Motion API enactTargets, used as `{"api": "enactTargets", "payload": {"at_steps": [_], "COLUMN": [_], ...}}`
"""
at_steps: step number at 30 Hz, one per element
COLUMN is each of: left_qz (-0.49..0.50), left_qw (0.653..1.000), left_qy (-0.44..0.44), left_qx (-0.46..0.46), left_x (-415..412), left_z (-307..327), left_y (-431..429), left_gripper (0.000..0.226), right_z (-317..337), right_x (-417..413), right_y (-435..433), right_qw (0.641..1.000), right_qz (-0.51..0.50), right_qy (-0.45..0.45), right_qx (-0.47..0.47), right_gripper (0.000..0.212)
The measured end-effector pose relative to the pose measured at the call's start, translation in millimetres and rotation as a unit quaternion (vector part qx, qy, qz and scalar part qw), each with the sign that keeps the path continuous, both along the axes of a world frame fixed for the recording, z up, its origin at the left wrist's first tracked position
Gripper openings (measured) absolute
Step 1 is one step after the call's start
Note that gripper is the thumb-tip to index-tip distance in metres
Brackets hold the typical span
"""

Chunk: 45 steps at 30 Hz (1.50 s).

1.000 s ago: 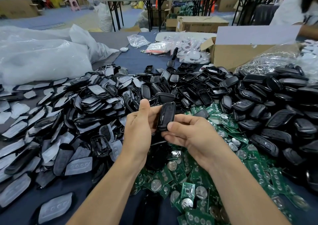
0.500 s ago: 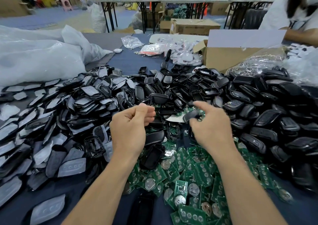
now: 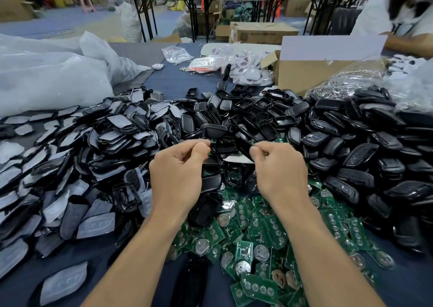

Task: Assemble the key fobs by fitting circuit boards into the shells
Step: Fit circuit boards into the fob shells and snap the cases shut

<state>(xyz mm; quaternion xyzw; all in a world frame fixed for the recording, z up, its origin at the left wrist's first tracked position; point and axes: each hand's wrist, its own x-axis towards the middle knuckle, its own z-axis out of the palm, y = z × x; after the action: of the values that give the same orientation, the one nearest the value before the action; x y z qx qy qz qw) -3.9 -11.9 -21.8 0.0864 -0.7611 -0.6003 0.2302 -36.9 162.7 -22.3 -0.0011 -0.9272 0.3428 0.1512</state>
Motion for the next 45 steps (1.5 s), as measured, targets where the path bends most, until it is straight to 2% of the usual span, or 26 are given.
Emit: {"api": "enactTargets", "payload": {"at_steps": [2, 4, 8, 10, 11, 12, 13, 14, 15, 17, 18, 20, 23, 27, 31, 36, 40, 45], "left_qz": [-0.041, -0.109, -0.226, -0.230, -0.221, -0.208, -0.195, -0.176, -0.152, -0.098, -0.078, -0.056, -0.054, -0.131, -0.142, -0.123, -0.130, -0.129], "left_qw": [0.999, 0.994, 0.969, 0.959, 0.955, 0.950, 0.946, 0.943, 0.944, 0.951, 0.955, 0.961, 0.964, 0.961, 0.957, 0.963, 0.960, 0.966], "left_qy": [0.010, 0.024, -0.007, -0.026, -0.029, -0.034, -0.045, -0.060, -0.075, -0.096, -0.099, -0.103, -0.104, -0.098, -0.084, -0.080, -0.096, -0.093], "left_qx": [-0.009, 0.002, 0.100, 0.165, 0.197, 0.228, 0.256, 0.275, 0.283, 0.276, 0.267, 0.250, 0.237, 0.222, 0.240, 0.228, 0.227, 0.203], "left_x": [0.0, 0.1, 2.0, 0.4, -0.6, -1.2, -1.5, -1.9, -2.6, -4.2, -5.0, -5.7, -5.5, -2.4, 1.2, 2.3, 3.9, 3.5], "left_z": [-0.9, 2.3, 9.8, 11.6, 12.5, 13.5, 15.2, 16.1, 15.1, 12.3, 11.7, 10.5, 11.1, 14.1, 10.4, 11.2, 12.9, 14.6], "left_y": [1.3, 4.0, 6.5, 2.7, -0.2, -3.0, -5.3, -7.1, -8.8, -10.8, -10.7, -9.4, -8.8, -4.6, 2.7, 3.3, 1.6, 1.4], "left_gripper": [0.029, 0.037, 0.026, 0.019, 0.016, 0.017, 0.020, 0.026, 0.032, 0.030, 0.027, 0.027, 0.031, 0.031, 0.037, 0.046, 0.045, 0.038], "right_z": [2.5, 7.6, 9.6, 12.4, 13.8, 14.8, 14.7, 15.2, 15.9, 20.2, 21.0, 19.7, 18.3, 21.6, 16.1, 9.8, 4.6, 11.0], "right_x": [3.3, 8.5, 15.4, 13.6, 12.3, 10.6, 8.7, 7.0, 5.0, 7.3, 8.8, 11.5, 12.3, 9.8, 8.9, 8.1, 8.6, 9.9], "right_y": [-4.7, -14.0, -23.7, -18.6, -13.2, -5.8, 3.4, 12.2, 20.3, 24.5, 22.1, 13.1, 2.8, -1.3, -6.8, -1.3, 3.3, -4.3], "right_qw": [0.987, 0.956, 0.902, 0.884, 0.902, 0.937, 0.972, 0.992, 0.998, 0.987, 0.978, 0.970, 0.977, 0.976, 0.968, 0.975, 0.990, 0.993], "right_qz": [0.018, 0.070, 0.181, 0.174, 0.143, 0.099, 0.046, 0.005, -0.018, -0.013, -0.003, 0.022, 0.040, 0.027, 0.025, 0.018, 0.037, 0.070], "right_qy": [0.022, -0.026, -0.148, -0.171, -0.153, -0.117, -0.072, -0.045, -0.054, -0.140, -0.168, -0.165, -0.130, -0.160, -0.159, -0.125, -0.084, -0.010], "right_qx": [-0.160, -0.282, -0.363, -0.398, -0.378, -0.315, -0.220, -0.116, -0.030, 0.079, 0.127, 0.178, 0.163, 0.146, 0.194, 0.184, 0.106, -0.093], "right_gripper": [0.035, 0.032, 0.029, 0.037, 0.041, 0.042, 0.038, 0.032, 0.024, 0.013, 0.022, 0.036, 0.031, 0.011, 0.017, 0.013, 0.017, 0.023]}}
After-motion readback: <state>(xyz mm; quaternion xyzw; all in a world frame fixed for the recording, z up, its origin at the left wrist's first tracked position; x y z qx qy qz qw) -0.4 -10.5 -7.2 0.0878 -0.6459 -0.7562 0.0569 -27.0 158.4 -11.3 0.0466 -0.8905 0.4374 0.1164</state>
